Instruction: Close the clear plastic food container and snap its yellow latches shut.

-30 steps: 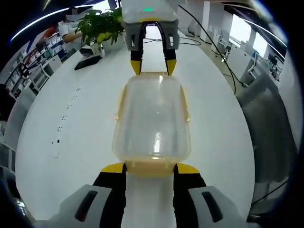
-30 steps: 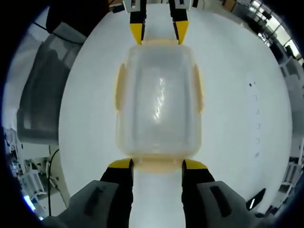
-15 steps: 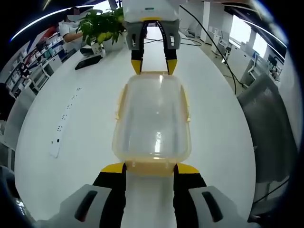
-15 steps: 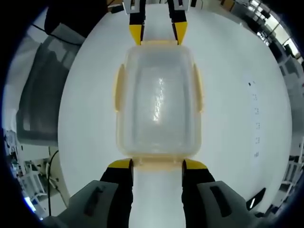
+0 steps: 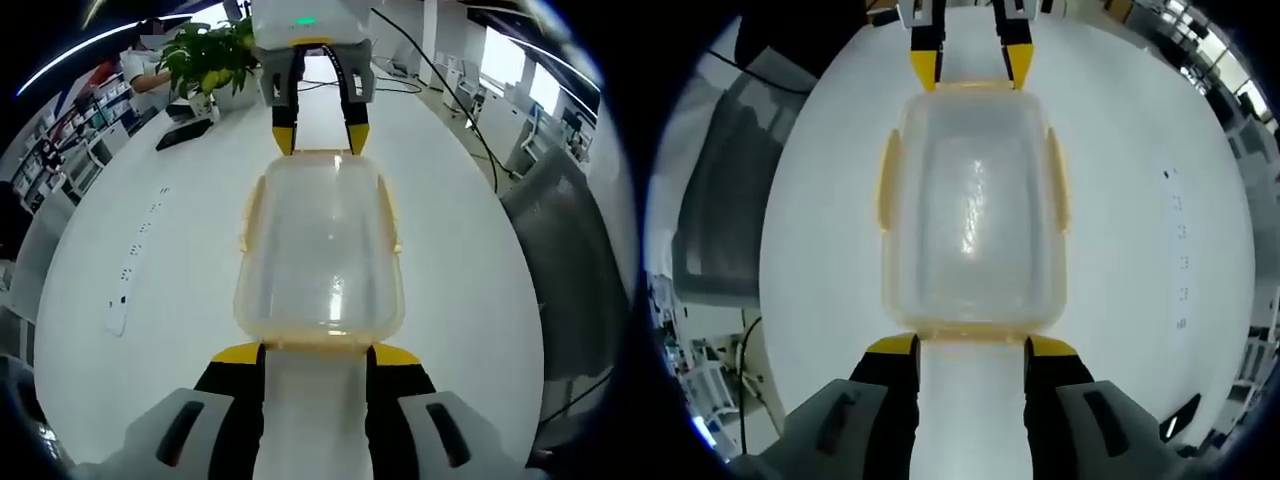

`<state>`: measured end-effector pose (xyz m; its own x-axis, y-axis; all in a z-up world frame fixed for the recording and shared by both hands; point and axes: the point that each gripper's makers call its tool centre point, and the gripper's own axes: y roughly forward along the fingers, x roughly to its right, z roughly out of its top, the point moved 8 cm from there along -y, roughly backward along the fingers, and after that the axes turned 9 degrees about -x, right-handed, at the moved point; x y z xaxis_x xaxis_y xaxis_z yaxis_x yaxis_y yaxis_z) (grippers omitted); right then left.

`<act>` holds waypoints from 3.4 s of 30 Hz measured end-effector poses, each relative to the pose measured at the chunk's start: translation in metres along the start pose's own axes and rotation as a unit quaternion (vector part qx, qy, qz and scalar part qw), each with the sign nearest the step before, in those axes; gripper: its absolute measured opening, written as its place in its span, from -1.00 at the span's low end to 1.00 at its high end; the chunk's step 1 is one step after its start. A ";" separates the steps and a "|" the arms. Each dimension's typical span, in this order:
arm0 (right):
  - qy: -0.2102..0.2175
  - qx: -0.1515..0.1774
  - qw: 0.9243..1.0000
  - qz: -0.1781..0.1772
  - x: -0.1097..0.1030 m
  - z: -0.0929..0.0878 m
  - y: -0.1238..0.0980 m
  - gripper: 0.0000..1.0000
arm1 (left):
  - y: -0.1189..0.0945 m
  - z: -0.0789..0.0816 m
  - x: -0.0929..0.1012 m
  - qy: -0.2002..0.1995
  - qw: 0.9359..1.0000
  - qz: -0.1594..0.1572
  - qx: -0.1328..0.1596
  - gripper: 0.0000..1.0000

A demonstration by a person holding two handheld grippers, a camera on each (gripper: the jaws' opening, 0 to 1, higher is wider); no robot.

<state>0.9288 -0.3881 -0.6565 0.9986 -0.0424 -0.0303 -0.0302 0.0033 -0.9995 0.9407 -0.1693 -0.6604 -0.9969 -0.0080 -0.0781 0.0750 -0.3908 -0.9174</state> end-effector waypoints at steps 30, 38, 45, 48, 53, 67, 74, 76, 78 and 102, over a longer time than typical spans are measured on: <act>0.127 0.089 0.988 -0.013 -0.007 -0.015 -0.022 -0.36 | -0.029 -0.004 0.008 -0.097 0.993 0.032 0.054 -0.31; 0.170 0.124 0.978 -0.012 -0.016 -0.009 -0.022 -0.37 | -0.029 -0.009 0.014 -0.167 0.983 0.043 0.065 -0.38; 0.243 0.165 0.955 -0.041 -0.016 -0.011 -0.021 -0.37 | -0.029 -0.006 0.016 -0.274 0.955 0.062 0.096 -0.40; 0.294 0.193 0.934 -0.055 -0.016 -0.014 -0.020 -0.39 | -0.028 -0.006 0.017 -0.296 0.948 0.074 0.094 -0.43; 0.351 0.226 0.906 -0.065 -0.024 -0.020 -0.015 -0.40 | -0.023 -0.005 0.023 -0.327 0.936 0.087 0.097 -0.47; 0.467 0.303 0.828 -0.063 -0.030 -0.024 -0.006 -0.41 | -0.016 -0.006 0.033 -0.416 0.895 0.106 0.119 -0.53; 0.535 0.338 0.773 -0.046 -0.032 -0.021 0.006 -0.40 | -0.010 -0.006 0.036 -0.459 0.871 0.109 0.134 -0.54; 0.548 0.348 0.760 -0.037 -0.034 -0.021 0.008 -0.41 | -0.009 -0.007 0.037 -0.467 0.866 0.112 0.139 -0.55; 0.553 0.355 0.753 -0.026 -0.036 -0.020 0.009 -0.44 | -0.008 -0.007 0.037 -0.473 0.863 0.109 0.141 -0.55; 0.582 0.383 0.716 -0.032 -0.045 -0.014 0.012 -0.48 | 0.003 -0.006 0.041 -0.562 0.801 0.081 0.191 -0.60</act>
<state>0.8825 -0.3998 -0.6673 0.2706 -0.8705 -0.4111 0.4915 0.4921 -0.7185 0.8999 -0.1650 -0.6684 -0.3827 -0.8264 0.4131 0.4063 -0.5521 -0.7281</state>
